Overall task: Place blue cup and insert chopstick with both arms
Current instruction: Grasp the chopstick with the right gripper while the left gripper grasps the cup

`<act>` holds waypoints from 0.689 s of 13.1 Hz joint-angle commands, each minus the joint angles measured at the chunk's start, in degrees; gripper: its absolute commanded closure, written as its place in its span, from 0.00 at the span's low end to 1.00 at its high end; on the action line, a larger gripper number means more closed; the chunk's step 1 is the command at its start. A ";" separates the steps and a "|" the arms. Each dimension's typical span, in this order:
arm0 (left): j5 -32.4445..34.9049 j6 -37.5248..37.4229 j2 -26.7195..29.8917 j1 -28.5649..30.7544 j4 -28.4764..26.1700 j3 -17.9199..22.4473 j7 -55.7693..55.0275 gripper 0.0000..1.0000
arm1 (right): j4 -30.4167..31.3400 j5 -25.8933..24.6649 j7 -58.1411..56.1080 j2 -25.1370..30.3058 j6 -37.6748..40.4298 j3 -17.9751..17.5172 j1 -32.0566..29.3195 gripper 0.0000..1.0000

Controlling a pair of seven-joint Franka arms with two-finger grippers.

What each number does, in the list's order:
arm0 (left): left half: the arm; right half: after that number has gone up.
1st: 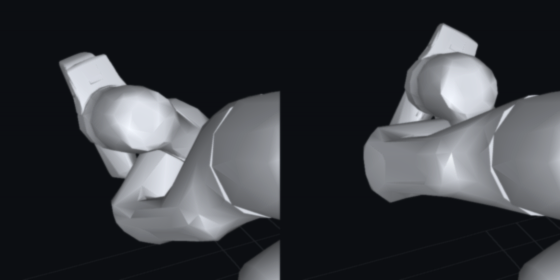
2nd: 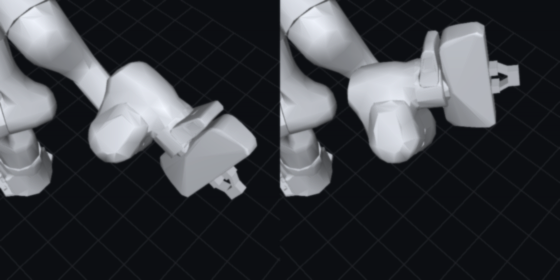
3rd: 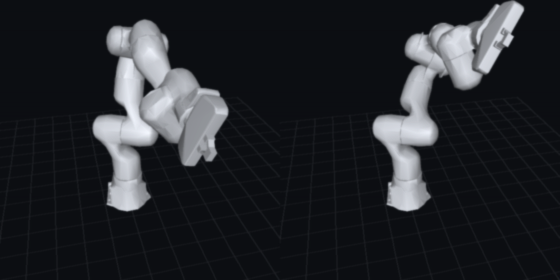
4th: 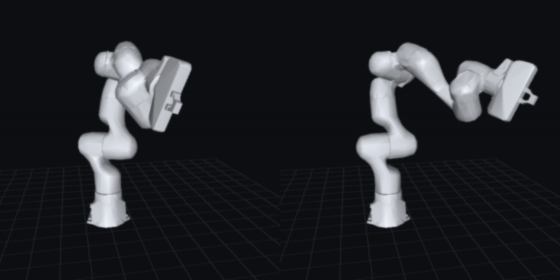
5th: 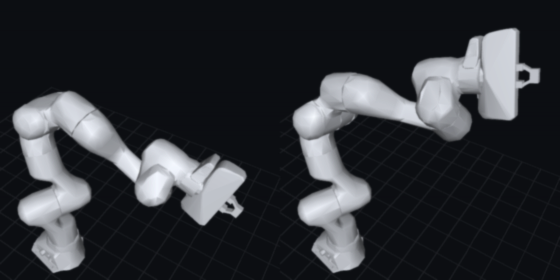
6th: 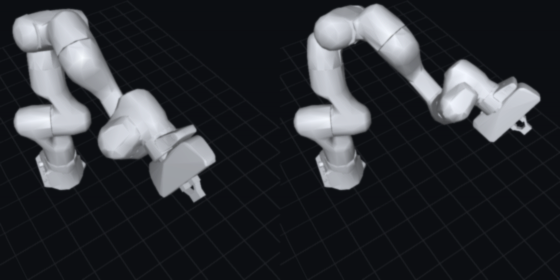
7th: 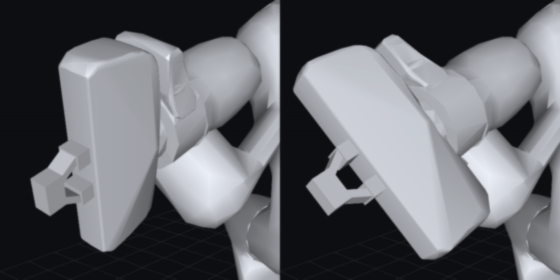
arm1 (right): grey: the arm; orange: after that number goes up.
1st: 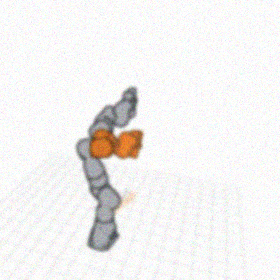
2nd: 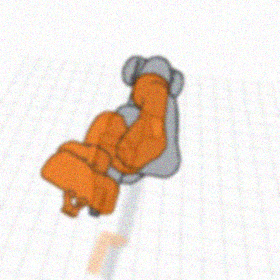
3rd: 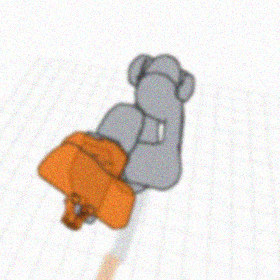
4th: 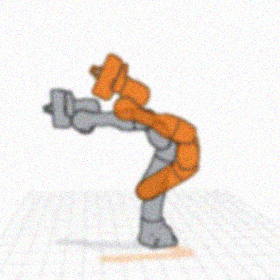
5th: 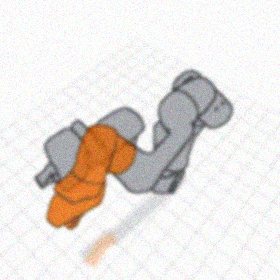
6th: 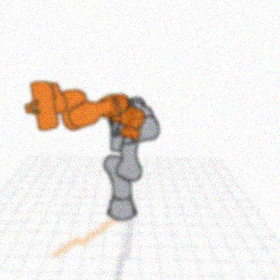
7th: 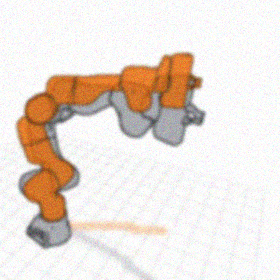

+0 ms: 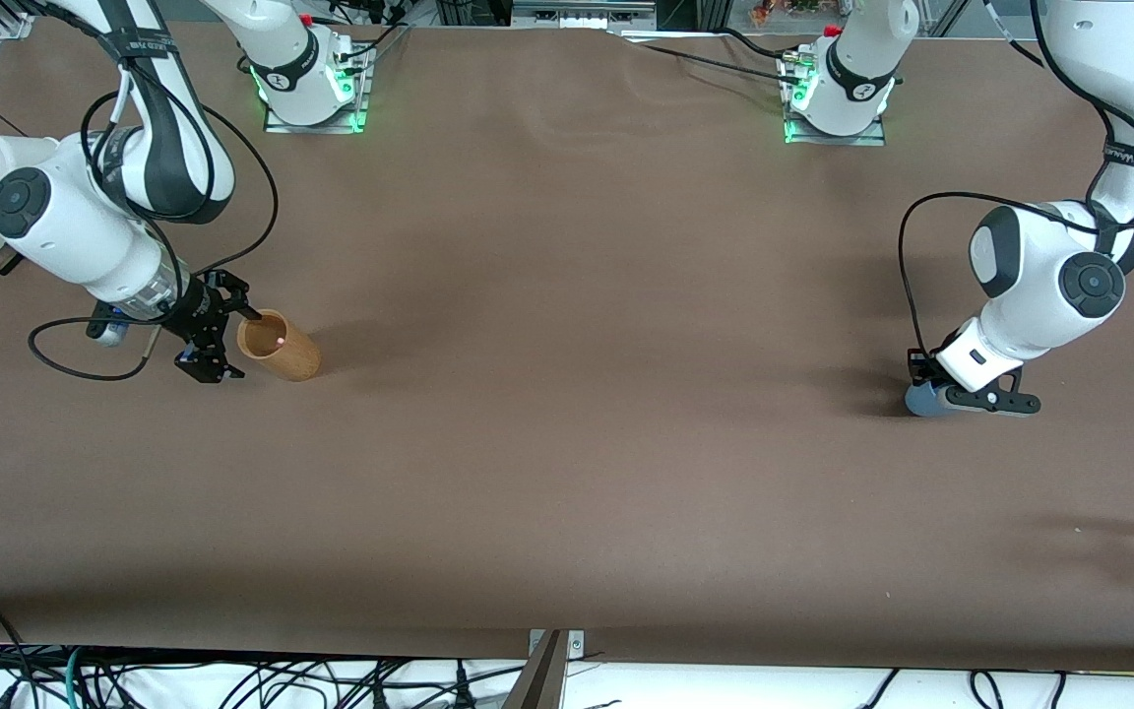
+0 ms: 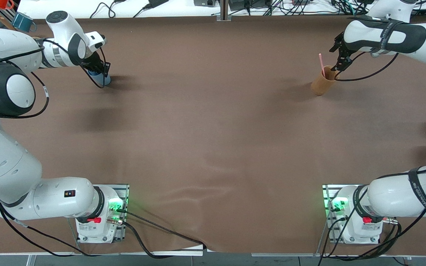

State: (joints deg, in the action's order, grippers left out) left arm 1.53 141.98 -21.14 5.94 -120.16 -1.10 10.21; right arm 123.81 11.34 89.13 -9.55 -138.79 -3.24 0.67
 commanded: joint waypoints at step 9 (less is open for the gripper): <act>0.14 -18.04 -0.21 -13.02 16.60 -7.60 -34.73 1.00 | 0.73 0.96 3.07 -1.62 -2.27 -1.60 1.70 0.32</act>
State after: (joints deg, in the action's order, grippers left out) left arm 1.45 127.48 -19.89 -0.86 -108.45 -7.56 -11.99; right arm 123.89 11.37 91.82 -11.08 -139.67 -4.76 2.30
